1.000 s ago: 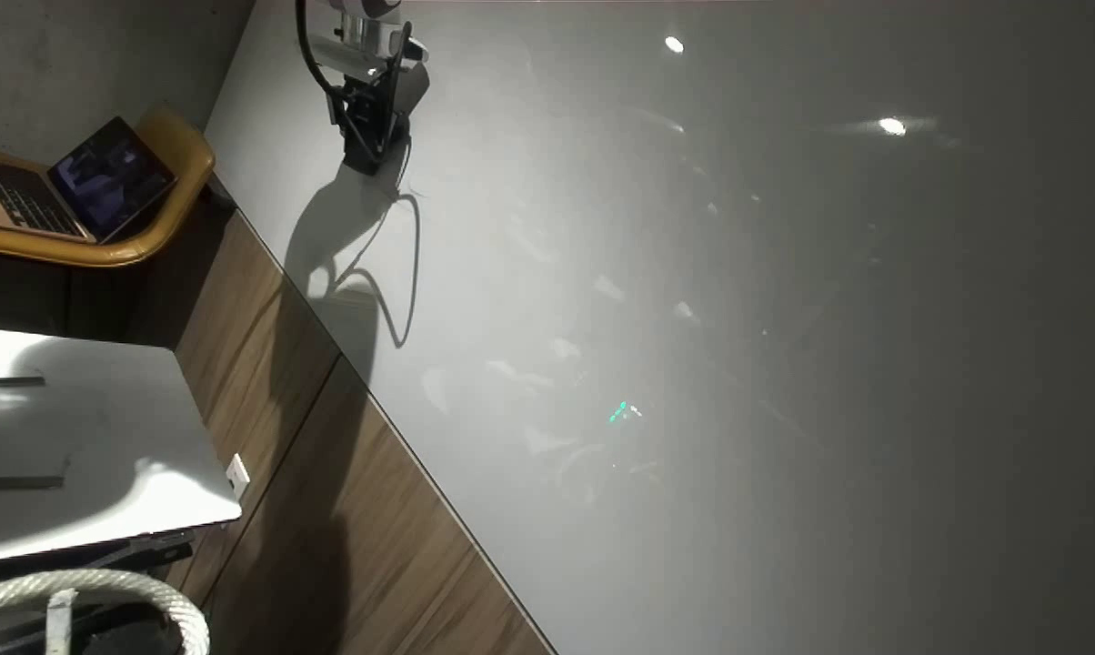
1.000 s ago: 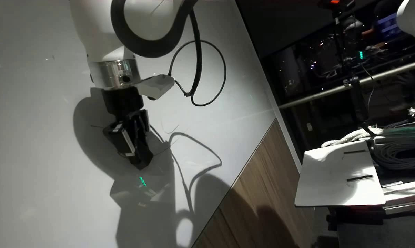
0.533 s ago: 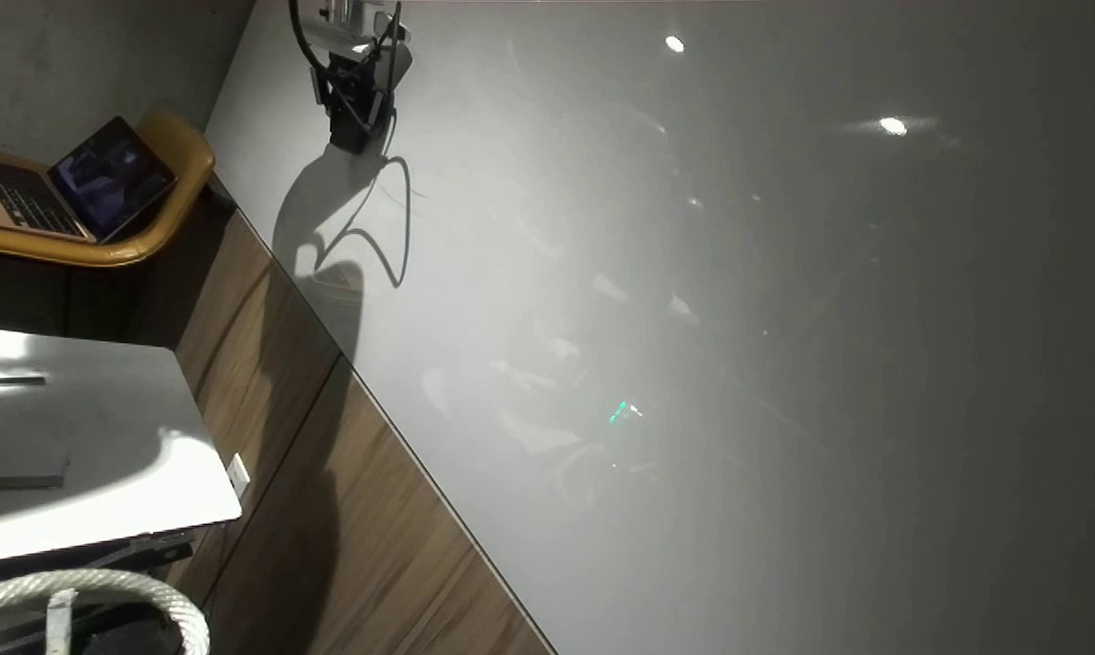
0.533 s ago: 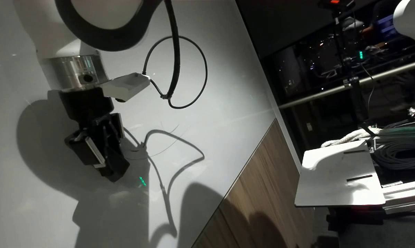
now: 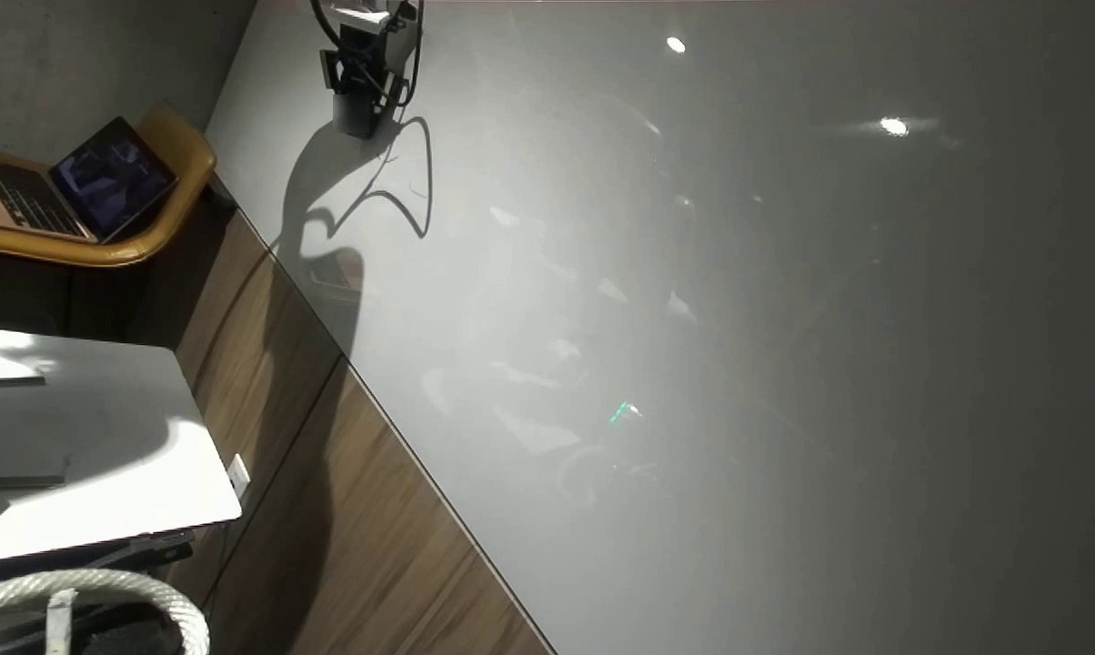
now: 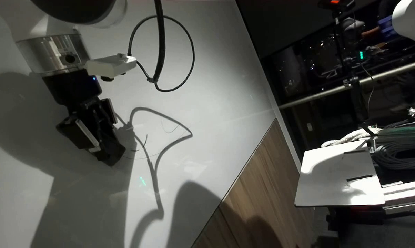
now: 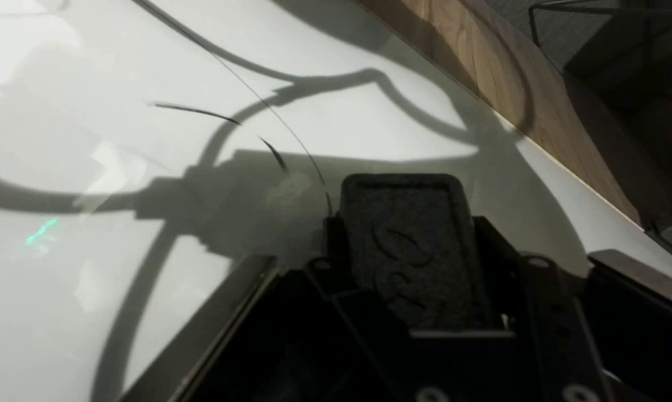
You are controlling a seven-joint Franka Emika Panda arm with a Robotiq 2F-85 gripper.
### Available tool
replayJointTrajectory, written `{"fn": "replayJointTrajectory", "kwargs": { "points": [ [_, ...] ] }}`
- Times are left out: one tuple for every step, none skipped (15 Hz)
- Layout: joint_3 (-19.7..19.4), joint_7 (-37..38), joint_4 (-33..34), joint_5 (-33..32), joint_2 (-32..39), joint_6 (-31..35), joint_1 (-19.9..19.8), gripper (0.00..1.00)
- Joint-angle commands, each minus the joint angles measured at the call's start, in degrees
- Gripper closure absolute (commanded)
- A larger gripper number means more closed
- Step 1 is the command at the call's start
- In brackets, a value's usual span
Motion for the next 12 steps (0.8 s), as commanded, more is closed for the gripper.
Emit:
{"fn": "replayJointTrajectory", "kwargs": {
  "points": [
    [-2.4, -3.9, 1.5, -1.6, 0.1, 2.6, -4.1, 0.69],
    [-2.3, -2.8, -2.0, -1.0, -1.8, 3.7, -4.9, 0.69],
    [-2.3, -2.0, -5.0, -0.7, -3.4, 4.6, -5.5, 0.69],
    [-2.3, -1.4, -7.8, -0.4, -5.1, 5.4, -6.2, 0.69],
    [-2.3, -0.4, -11.5, -0.1, -7.0, 6.4, -6.9, 0.69],
    [-2.4, 0.2, -14.7, 0.0, -8.8, 7.6, -7.7, 0.69],
    [-2.5, 1.2, -18.5, 0.3, -10.9, 9.1, -8.4, 0.69],
    [-2.7, 2.1, -22.0, 0.5, -12.8, 10.6, -9.3, 0.69],
    [-3.0, 3.0, -25.3, 0.6, -14.7, 12.3, -10.3, 0.69],
    [-3.3, 3.6, -28.5, 0.6, -16.4, 14.2, -11.4, 0.69],
    [-3.8, 4.2, -31.6, 0.8, -18.2, 16.1, -12.5, 0.69],
    [-3.8, 4.5, -34.2, 0.6, -19.6, 17.7, -14.0, 0.69]
  ]
}}
